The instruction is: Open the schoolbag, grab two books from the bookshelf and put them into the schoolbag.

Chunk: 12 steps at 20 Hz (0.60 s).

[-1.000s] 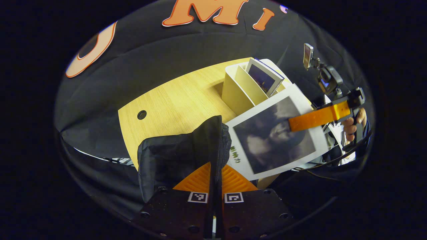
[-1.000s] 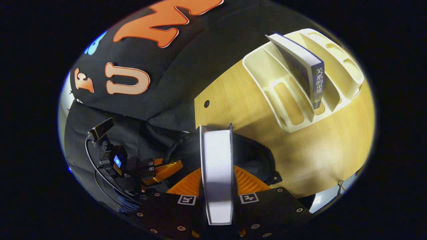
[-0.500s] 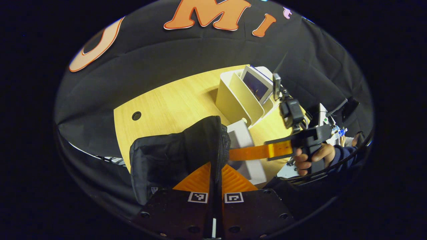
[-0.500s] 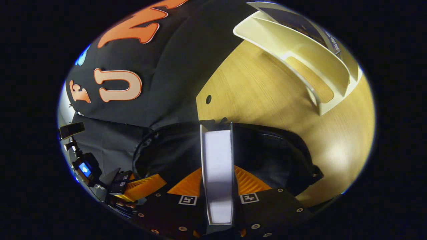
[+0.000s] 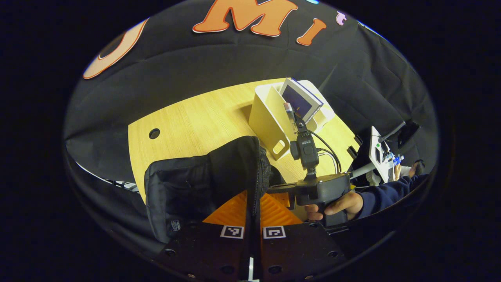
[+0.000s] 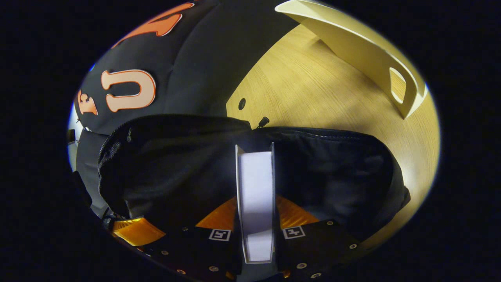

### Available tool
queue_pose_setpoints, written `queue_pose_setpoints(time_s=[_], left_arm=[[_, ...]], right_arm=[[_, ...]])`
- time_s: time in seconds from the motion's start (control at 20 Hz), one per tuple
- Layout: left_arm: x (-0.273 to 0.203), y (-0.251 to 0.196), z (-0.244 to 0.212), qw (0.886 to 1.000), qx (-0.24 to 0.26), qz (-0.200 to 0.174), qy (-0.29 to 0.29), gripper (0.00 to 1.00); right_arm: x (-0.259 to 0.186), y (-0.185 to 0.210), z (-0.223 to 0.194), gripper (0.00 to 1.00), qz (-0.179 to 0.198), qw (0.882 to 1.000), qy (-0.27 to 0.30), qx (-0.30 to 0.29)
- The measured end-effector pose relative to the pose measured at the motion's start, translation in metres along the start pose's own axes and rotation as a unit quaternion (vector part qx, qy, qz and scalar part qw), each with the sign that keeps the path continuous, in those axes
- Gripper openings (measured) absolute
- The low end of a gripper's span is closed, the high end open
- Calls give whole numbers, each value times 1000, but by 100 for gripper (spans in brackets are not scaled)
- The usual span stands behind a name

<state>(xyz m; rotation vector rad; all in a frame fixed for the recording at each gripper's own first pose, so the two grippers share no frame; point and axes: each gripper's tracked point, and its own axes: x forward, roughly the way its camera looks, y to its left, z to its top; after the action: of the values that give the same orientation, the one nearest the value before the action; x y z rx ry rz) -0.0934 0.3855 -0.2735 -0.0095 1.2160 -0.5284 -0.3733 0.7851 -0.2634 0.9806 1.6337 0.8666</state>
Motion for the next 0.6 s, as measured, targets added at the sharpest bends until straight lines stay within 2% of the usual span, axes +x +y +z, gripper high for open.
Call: queue_pose_setpoints(time_s=[0.2,0.3,0.35,0.45,0.6], left_arm=[[0,10,-2,1000,-11,9,-4,4],[7,8,-3,1000,-13,6,-4,4],[8,6,-4,1000,-14,6,-3,4],[13,5,-5,1000,-13,7,-1,4],[17,3,-6,1000,-13,9,2,4]], right_arm=[[-26,-13,-18,42,-42,996,83,-10],[-48,-25,-16,45,-69,992,92,-57],[-61,-32,-11,56,-82,989,96,-79],[-87,-41,3,68,-102,984,95,-107],[-126,-35,17,67,-115,980,93,-136]])
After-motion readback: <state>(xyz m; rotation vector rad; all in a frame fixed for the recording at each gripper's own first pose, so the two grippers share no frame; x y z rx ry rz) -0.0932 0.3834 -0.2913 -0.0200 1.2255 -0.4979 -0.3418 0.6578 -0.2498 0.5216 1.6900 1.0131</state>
